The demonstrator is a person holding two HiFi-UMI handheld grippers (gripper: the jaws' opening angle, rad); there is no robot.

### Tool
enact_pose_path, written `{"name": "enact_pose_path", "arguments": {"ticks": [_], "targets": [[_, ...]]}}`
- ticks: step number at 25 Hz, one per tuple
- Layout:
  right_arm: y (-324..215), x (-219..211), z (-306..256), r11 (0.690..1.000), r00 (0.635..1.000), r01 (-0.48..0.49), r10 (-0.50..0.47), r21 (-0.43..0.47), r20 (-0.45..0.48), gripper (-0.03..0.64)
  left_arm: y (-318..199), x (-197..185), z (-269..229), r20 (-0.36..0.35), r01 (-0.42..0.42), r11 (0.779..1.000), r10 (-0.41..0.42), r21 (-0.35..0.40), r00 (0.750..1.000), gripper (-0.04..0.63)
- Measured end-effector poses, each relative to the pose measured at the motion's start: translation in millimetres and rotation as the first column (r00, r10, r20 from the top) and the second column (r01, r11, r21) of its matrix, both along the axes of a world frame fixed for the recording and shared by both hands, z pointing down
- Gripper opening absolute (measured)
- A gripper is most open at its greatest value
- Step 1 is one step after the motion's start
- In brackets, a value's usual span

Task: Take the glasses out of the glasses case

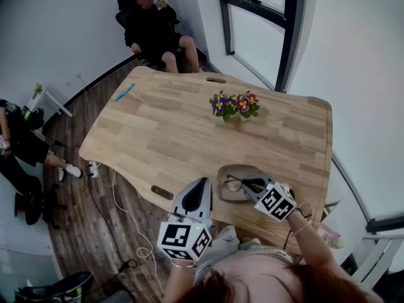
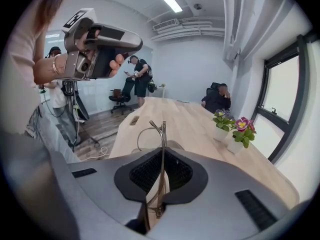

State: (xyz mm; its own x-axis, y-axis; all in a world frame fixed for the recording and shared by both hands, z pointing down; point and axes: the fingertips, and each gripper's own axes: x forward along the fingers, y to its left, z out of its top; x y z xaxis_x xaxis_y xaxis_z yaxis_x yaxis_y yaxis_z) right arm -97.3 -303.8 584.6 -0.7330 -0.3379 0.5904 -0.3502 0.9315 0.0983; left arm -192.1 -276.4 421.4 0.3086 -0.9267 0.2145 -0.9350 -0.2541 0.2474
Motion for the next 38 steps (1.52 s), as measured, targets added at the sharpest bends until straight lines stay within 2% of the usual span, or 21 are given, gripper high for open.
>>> {"name": "enact_pose_path", "arguments": {"ticks": [7, 16, 27, 38], "targets": [[6, 14, -32, 0.996, 0.987, -0.091, 0.092, -0.013, 0.128, 0.012, 13, 9, -5, -0.007, 0.017, 1.000, -0.017, 0.009, 1.000, 0.002], [15, 33, -74, 0.984, 0.944, -0.177, 0.176, -0.022, 0.280, 0.012, 30, 26, -17, -0.001, 0.021, 0.999, -0.020, 0.036, 1.000, 0.002], [33, 65, -125, 0.971, 0.878, -0.239, 0.215, 0.001, 0.427, 0.012, 49, 50, -34, 0.015, 0.024, 0.997, -0.025, 0.072, 1.000, 0.002], [57, 100, -153, 0.960, 0.823, -0.278, 0.234, 0.008, 0.518, 0.012, 72, 71, -42, 0.030, 0.034, 0.995, -0.037, 0.097, 0.999, 0.002]]}}
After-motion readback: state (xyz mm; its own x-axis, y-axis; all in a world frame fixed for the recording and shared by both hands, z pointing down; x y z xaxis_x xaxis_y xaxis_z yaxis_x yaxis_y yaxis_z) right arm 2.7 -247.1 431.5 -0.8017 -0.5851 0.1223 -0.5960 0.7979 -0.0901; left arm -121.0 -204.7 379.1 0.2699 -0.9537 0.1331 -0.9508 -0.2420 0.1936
